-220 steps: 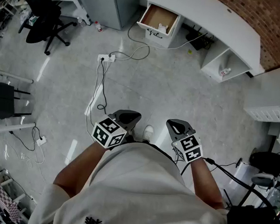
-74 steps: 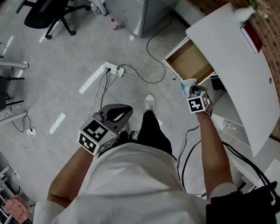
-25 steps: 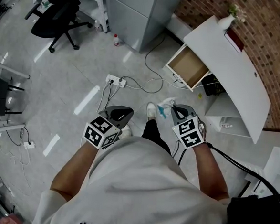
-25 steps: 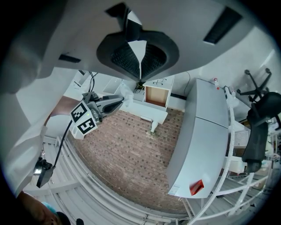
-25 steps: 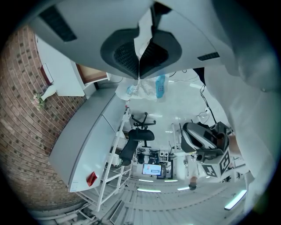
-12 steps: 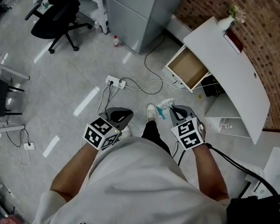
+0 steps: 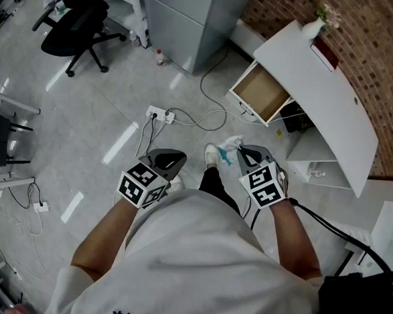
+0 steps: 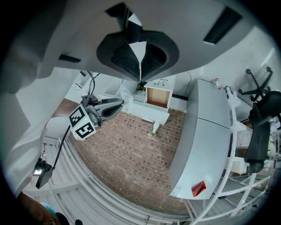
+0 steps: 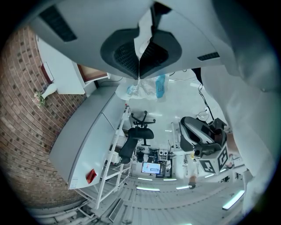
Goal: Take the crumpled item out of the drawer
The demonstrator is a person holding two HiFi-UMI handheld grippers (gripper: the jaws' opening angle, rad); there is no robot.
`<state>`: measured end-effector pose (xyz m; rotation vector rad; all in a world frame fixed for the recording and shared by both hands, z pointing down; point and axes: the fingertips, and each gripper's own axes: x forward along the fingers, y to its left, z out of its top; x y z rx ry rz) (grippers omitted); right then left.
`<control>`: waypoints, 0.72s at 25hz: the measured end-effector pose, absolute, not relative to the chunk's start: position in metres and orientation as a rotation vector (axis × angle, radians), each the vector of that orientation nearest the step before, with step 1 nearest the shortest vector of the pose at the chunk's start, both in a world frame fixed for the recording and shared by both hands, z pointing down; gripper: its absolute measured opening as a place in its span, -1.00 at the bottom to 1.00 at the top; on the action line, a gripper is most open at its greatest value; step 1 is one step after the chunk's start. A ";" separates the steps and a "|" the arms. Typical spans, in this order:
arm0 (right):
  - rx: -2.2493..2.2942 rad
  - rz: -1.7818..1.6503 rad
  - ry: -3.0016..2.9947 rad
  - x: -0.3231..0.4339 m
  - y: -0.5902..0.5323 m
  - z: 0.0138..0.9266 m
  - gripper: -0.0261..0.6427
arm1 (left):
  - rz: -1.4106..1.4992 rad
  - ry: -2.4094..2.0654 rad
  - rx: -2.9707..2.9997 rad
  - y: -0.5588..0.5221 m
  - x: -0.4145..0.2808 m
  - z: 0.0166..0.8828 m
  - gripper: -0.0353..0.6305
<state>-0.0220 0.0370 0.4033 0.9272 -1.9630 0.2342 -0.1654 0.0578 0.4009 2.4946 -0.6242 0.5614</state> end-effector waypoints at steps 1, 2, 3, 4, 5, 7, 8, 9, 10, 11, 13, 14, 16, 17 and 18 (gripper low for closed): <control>0.928 0.235 -1.962 -0.021 0.039 0.403 -0.83 | 0.562 -0.624 2.495 0.059 -0.165 0.401 -0.81; 0.930 0.235 -1.962 -0.020 0.040 0.403 -0.83 | 0.562 -0.624 2.495 0.060 -0.164 0.401 -0.81; 0.931 0.236 -1.962 -0.018 0.042 0.403 -0.83 | 0.562 -0.625 2.495 0.061 -0.163 0.401 -0.81; 0.931 0.237 -1.962 -0.017 0.044 0.404 -0.83 | 0.563 -0.627 2.494 0.062 -0.162 0.401 -0.81; 0.930 0.238 -1.962 -0.015 0.045 0.405 -0.83 | 0.564 -0.628 2.493 0.063 -0.161 0.402 -0.81; 0.928 0.241 -1.962 -0.012 0.045 0.408 -0.83 | 0.566 -0.631 2.489 0.063 -0.158 0.403 -0.81; 0.927 0.243 -1.962 -0.011 0.046 0.408 -0.83 | 0.566 -0.632 2.486 0.064 -0.158 0.404 -0.81; 0.927 0.245 -1.963 -0.011 0.046 0.409 -0.83 | 0.568 -0.632 2.483 0.065 -0.158 0.405 -0.81; 0.926 0.247 -1.964 -0.010 0.046 0.410 -0.83 | 0.570 -0.632 2.480 0.066 -0.157 0.405 -0.81; 0.925 0.249 -1.965 -0.009 0.046 0.410 -0.83 | 0.573 -0.633 2.476 0.066 -0.157 0.406 -0.81; 0.924 0.254 -1.967 -0.004 0.044 0.411 -0.83 | 0.579 -0.636 2.470 0.065 -0.154 0.408 -0.81; 0.924 0.257 -1.967 -0.001 0.043 0.411 -0.83 | 0.580 -0.638 2.466 0.064 -0.152 0.409 -0.81; 0.923 0.265 -1.965 0.005 0.039 0.414 -0.83 | 0.583 -0.642 2.457 0.061 -0.149 0.411 -0.81; 0.922 0.267 -1.964 0.008 0.037 0.415 -0.83 | 0.584 -0.645 2.452 0.058 -0.148 0.412 -0.81; 0.920 0.268 -1.963 0.010 0.034 0.417 -0.83 | 0.585 -0.647 2.449 0.055 -0.147 0.413 -0.81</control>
